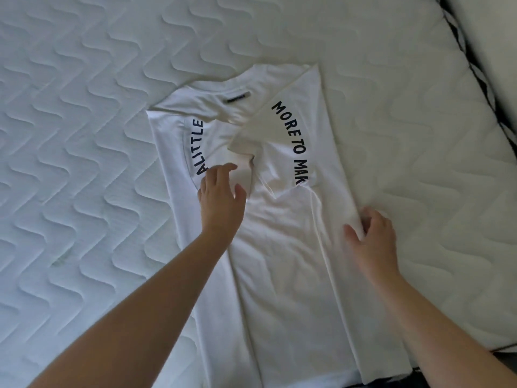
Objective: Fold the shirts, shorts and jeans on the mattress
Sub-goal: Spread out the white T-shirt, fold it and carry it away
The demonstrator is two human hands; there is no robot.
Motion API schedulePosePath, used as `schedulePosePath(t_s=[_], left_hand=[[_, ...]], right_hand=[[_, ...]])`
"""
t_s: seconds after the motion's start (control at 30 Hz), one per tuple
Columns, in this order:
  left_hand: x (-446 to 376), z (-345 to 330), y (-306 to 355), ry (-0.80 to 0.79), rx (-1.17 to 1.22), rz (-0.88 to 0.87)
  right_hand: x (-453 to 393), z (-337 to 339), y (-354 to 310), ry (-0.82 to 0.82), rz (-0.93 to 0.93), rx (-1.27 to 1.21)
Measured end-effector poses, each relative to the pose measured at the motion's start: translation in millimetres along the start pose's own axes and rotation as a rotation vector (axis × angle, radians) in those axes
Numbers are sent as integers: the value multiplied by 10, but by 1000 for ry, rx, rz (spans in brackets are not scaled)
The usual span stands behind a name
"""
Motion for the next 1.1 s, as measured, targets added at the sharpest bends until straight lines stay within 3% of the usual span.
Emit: schedulePosePath(t_s=[0.1,0.2,0.4,0.5,0.57,0.7,0.77,0.97,1.1], left_hand=[[478,-22,-246,-50,53,26],[981,-24,-573,-55,14,140],[1980,-45,-1128,-83,120,514],[2508,-117,-1278,-107,310,868],[2829,-185,-1299,-202,327,984],[3344,-282,-1305,-539,183,882],[3549,-274,-1296,-601,190,867],[3845,138,-1160,-369,434,904],[3788,566,-970,-251,440,711]], right_hand=[[101,37,204,-59,-96,-97],[179,53,313,-163,-105,64],[499,214,507,-342,-200,113],[751,301,704,-439,-249,91],[946,365,845,-510,-288,127],[1351,491,1083,-573,-409,74],[1518,559,1150,-564,-428,35],[1828,876,879,-400,-196,-129],[1937,1030,551,-431,-12,-143]])
Point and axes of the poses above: each hand's wrist, its own x-axis away from the middle knuckle, its own z-axis out of the back of the hand, y = z × x, the point moved 6 cm from there along -x, towards the middle knuckle, and after that the axes turned 11 degrees about -x, right-handed, at the moved point
